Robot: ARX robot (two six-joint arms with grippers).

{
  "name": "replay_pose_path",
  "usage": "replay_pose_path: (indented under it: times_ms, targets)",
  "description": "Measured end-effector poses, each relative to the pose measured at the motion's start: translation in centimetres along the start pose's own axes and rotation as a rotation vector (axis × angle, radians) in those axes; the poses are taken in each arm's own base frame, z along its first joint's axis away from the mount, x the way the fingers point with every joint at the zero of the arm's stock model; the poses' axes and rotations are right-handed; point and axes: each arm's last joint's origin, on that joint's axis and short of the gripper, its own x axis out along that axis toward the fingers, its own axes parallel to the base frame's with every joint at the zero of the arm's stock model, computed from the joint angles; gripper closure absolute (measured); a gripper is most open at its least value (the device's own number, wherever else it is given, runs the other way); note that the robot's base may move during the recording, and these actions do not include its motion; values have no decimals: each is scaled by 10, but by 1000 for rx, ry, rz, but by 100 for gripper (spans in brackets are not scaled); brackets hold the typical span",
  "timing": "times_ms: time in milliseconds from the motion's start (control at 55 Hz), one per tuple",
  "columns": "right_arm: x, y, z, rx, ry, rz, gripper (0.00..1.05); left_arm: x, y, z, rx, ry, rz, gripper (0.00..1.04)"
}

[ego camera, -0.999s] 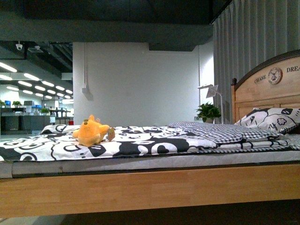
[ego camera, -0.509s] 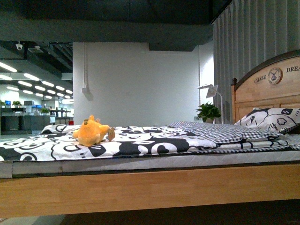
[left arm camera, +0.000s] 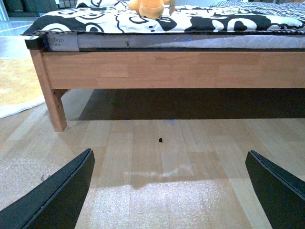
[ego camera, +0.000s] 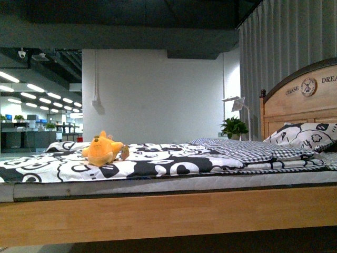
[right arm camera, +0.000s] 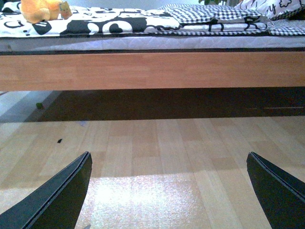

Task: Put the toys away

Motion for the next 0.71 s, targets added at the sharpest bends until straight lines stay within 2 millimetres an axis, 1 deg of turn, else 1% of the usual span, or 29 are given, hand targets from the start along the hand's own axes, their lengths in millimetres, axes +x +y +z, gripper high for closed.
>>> replay_pose_path:
  times_ms: [709]
  targets:
    - [0,0,0,0,0,0,7,0,0,0,0,0,1,6]
